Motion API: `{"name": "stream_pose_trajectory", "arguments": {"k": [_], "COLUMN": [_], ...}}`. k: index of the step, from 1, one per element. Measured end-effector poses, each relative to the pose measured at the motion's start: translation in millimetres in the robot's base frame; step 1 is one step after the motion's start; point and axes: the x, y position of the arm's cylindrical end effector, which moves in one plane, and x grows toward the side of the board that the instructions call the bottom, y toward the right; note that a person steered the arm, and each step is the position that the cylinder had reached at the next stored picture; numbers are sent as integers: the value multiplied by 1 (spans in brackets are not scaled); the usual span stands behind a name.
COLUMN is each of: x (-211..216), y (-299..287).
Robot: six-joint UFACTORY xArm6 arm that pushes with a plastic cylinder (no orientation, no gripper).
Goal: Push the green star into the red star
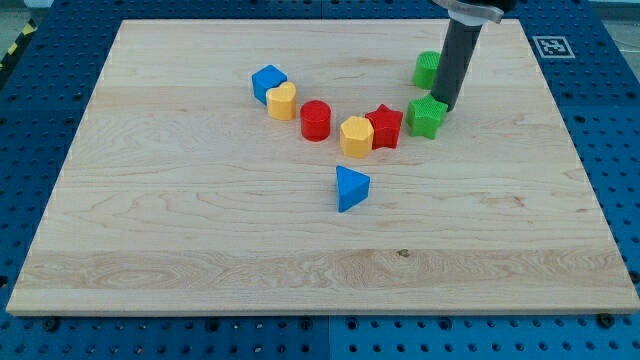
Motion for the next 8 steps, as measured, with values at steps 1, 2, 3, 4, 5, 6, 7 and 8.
{"name": "stream_pose_trajectory", "arguments": {"k": [1, 2, 3, 4, 5, 6, 7, 8], "x": [1, 23, 33, 26, 5, -9, -13, -25], "y": [30, 45, 44, 24, 4, -18, -39, -2]}}
